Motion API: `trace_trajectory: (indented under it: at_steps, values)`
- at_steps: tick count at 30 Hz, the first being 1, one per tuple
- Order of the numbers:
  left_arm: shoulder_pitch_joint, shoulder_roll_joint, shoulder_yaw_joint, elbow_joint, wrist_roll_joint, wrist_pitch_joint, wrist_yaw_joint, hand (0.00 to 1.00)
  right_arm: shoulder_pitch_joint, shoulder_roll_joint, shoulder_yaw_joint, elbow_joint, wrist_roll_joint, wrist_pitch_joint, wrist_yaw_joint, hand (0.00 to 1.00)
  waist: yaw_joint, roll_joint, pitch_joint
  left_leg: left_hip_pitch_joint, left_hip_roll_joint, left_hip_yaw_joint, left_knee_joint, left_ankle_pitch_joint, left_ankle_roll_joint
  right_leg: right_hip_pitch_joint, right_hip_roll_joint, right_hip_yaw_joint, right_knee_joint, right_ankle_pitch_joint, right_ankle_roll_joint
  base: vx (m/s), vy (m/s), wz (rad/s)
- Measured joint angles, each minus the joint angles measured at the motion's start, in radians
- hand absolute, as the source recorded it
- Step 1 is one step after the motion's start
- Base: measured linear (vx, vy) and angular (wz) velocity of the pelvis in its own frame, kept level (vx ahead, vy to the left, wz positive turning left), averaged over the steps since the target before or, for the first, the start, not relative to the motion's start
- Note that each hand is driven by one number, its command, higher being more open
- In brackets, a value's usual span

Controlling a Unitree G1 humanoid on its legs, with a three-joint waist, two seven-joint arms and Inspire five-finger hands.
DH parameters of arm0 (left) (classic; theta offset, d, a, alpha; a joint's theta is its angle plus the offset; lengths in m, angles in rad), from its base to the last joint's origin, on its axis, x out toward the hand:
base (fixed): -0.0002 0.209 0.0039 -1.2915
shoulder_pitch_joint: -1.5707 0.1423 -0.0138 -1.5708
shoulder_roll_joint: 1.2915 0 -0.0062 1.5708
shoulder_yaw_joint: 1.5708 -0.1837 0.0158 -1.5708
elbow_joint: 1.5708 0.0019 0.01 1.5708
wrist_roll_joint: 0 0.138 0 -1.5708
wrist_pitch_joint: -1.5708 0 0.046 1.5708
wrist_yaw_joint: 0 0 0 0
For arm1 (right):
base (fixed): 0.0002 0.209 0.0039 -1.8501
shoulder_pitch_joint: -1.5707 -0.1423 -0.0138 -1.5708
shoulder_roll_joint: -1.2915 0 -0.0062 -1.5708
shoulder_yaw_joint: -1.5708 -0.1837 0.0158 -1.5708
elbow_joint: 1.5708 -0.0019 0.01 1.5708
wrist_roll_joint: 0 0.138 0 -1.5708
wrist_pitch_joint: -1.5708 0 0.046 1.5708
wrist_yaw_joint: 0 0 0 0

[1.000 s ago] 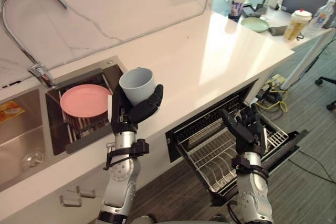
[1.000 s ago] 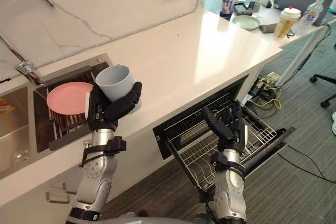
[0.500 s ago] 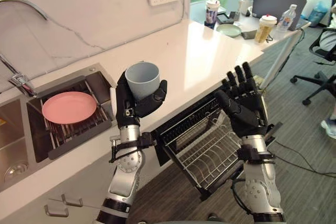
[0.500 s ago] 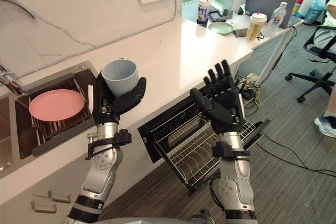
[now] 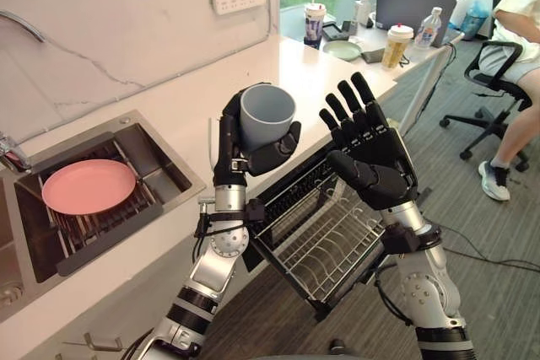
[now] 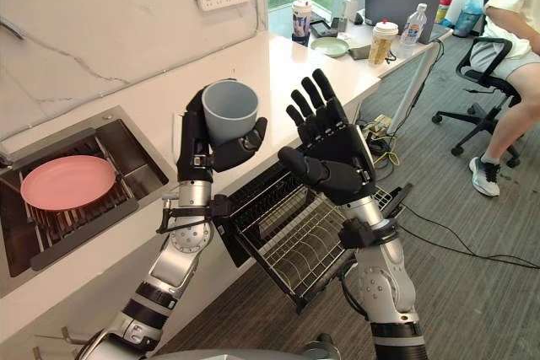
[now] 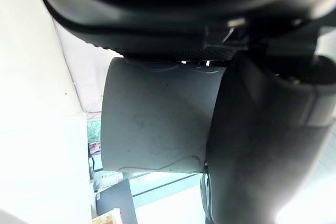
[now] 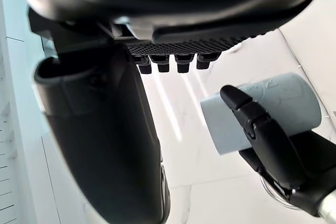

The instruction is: Walk over to the sink, pick up the cup, carry it to the dishwasher, place the cup inside the dishwasher, then close the dishwasher door

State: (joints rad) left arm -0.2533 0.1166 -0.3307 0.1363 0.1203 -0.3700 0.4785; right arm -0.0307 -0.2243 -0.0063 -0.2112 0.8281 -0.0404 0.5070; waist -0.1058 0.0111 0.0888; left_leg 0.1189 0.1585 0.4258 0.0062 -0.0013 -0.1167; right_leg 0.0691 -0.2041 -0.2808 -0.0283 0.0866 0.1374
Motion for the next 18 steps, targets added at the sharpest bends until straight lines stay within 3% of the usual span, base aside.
trace_trajectory:
  at_steps: [4,11,18]
  values:
    - [0.0,0.003,-0.034,0.024,0.011,0.001,-0.003,0.0,-0.001,-0.012,0.017,0.0,-0.042,0.002,-0.014,1.0,-0.004,0.0,-0.002,0.003,0.0,-0.002,-0.006,0.003,0.0,0.001,0.001,0.001,-0.001,0.001,0.0,0.0,-0.003,-0.01]
    - [-0.001,0.003,-0.086,0.024,0.02,0.011,-0.004,0.0,-0.002,-0.013,0.028,0.0,-0.162,0.016,-0.145,1.0,-0.004,0.002,-0.014,0.006,-0.001,-0.004,-0.007,0.006,0.001,0.003,0.001,0.001,-0.001,0.002,0.0,-0.01,-0.002,0.0]
    - [-0.001,0.003,-0.154,0.024,0.054,0.041,-0.009,0.0,-0.01,-0.027,0.101,-0.001,-0.285,0.098,-0.267,1.0,-0.005,0.004,-0.019,0.015,-0.003,-0.009,-0.041,0.029,0.0,0.004,0.005,-0.005,-0.001,0.003,-0.002,-0.02,-0.005,0.01]
